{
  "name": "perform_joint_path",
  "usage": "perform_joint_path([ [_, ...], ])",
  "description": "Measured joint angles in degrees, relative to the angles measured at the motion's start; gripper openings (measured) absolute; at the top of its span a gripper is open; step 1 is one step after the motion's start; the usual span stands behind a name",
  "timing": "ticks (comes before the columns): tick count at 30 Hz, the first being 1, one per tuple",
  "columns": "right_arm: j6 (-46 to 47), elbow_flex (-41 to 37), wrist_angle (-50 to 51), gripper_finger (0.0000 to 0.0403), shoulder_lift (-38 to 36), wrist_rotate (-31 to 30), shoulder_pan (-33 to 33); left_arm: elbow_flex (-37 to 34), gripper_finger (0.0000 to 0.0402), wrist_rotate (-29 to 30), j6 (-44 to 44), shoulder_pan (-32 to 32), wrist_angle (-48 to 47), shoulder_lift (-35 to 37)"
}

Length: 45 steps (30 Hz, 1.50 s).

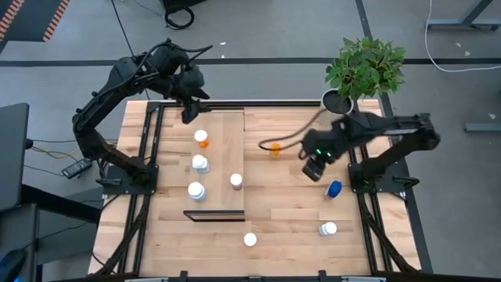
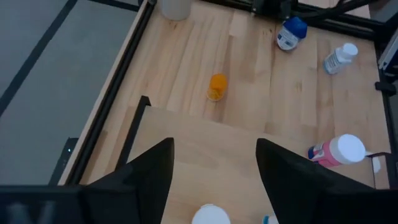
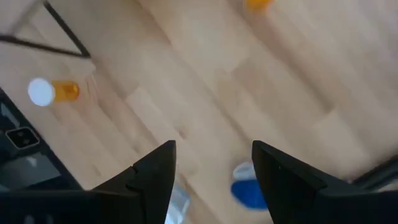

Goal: Pick and place medicine bottles onto shelf by color
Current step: Put the blue pill bottle on the shelf

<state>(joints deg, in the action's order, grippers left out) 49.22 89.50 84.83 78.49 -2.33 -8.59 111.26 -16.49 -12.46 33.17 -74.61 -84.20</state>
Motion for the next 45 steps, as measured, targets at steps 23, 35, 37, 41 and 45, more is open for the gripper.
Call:
perform_joint_path([
  [23,56.6,-39.3,-12.0,0.0268,-16.7,4.6,-15.6,0.0,0.0213,0.1,11.4,-1.8,1.2,0.0],
  [35,71.2,-45.3,-18.7,0.0311,-16.3,4.4,-17.1,0.0,0.0208,0.2,8.8,-4.9,1.2,0.0],
  [37,73.2,-46.2,-18.8,0.0310,-16.1,5.0,-17.1,0.0,0.0207,0.1,8.8,-5.2,1.2,0.0],
  [41,77.0,-48.4,-20.7,0.0310,-16.0,6.0,-17.1,0.0,0.0201,0.2,8.1,-6.0,1.2,0.0],
  [45,79.2,-49.7,-24.7,0.0309,-15.9,4.4,-17.0,0.0,0.0199,0.2,7.4,-6.8,1.1,0.0],
])
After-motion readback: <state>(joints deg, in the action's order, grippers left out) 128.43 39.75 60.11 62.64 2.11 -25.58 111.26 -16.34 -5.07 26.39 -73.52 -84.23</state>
